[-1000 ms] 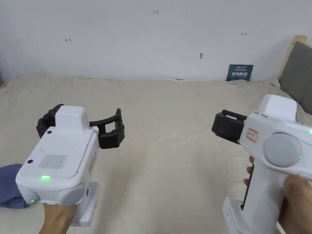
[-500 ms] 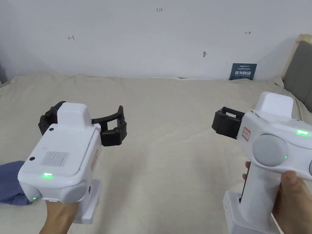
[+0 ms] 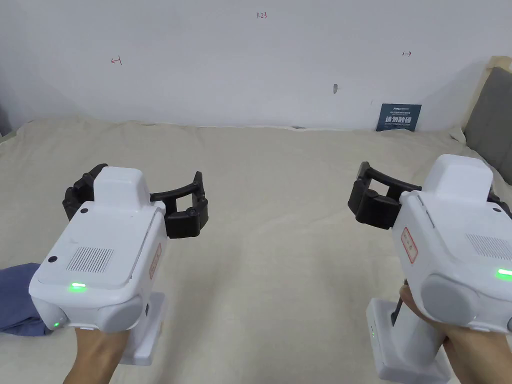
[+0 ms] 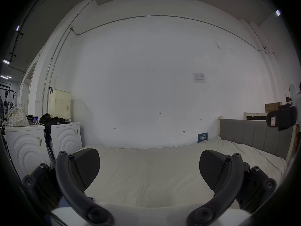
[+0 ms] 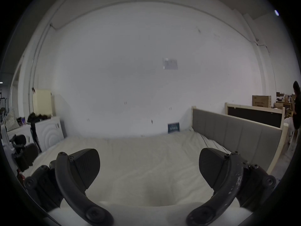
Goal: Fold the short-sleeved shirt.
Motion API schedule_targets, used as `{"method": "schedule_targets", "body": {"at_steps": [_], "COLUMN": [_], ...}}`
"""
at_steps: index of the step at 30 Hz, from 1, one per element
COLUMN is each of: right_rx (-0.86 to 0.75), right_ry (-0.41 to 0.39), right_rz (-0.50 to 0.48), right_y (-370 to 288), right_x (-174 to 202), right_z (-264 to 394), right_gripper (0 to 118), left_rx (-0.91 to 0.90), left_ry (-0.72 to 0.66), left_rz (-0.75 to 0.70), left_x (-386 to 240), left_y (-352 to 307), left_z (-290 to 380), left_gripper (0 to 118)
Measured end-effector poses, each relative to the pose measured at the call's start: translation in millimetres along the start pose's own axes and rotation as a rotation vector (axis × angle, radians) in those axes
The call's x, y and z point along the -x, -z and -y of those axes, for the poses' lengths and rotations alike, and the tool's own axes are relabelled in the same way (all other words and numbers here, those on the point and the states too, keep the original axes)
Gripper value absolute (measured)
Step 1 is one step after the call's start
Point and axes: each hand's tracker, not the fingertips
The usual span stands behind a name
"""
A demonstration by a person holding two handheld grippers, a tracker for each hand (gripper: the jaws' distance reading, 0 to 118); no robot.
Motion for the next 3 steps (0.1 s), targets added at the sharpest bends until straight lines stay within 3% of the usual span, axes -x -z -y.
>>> {"method": "schedule_targets", "body": {"at_steps": [3], "right_rx": [0.006], "right_ry": [-0.013], "right_rz": [-0.013], "right_y": [-1.3], "right_x": [-0.7], "right_z": [-1.5], "right_gripper": [118], "left_rx": [-0.002], "left_ry": [0.003], "left_rz": [0.0], "left_x": [-0.7], "left_y": [-0.3], "left_z": [0.2], "left_gripper": [118]}}
